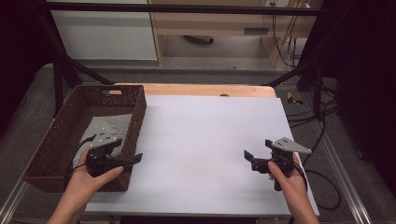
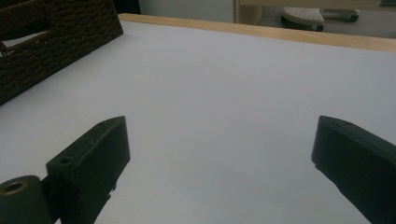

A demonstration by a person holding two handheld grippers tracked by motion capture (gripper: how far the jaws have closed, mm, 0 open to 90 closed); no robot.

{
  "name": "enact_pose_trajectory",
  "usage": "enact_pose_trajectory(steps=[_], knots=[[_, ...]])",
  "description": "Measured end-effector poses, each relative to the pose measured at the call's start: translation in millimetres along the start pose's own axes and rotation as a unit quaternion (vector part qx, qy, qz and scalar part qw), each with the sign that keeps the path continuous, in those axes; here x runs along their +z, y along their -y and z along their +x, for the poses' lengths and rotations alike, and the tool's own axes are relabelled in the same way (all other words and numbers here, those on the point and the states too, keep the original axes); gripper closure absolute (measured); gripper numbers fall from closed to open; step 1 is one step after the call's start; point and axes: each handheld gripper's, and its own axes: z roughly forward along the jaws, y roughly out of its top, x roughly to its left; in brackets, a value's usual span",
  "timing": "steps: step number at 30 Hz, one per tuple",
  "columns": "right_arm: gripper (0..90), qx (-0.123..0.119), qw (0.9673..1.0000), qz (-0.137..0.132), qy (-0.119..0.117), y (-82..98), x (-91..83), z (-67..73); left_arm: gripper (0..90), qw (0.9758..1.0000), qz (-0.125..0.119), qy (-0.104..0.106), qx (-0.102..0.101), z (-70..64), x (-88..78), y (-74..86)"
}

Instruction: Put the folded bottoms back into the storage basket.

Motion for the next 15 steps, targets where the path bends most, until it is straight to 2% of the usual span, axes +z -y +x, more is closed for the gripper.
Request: enact_pose_trajectory(steps=[4,15], knots=[[4.9,0.003,1.0000,0.002,0.003,8.9,-3.4,-1.8,8.1,1.0000,-0.002,0.007,-0.006,0.7,0.5,4.1],[4.9,0.009,0.9999,0.006,0.008,26.1,-9.9,-8.7,8.6,0.9999,-0.007,0.010,-0.003,1.9,-2.2,12.6]])
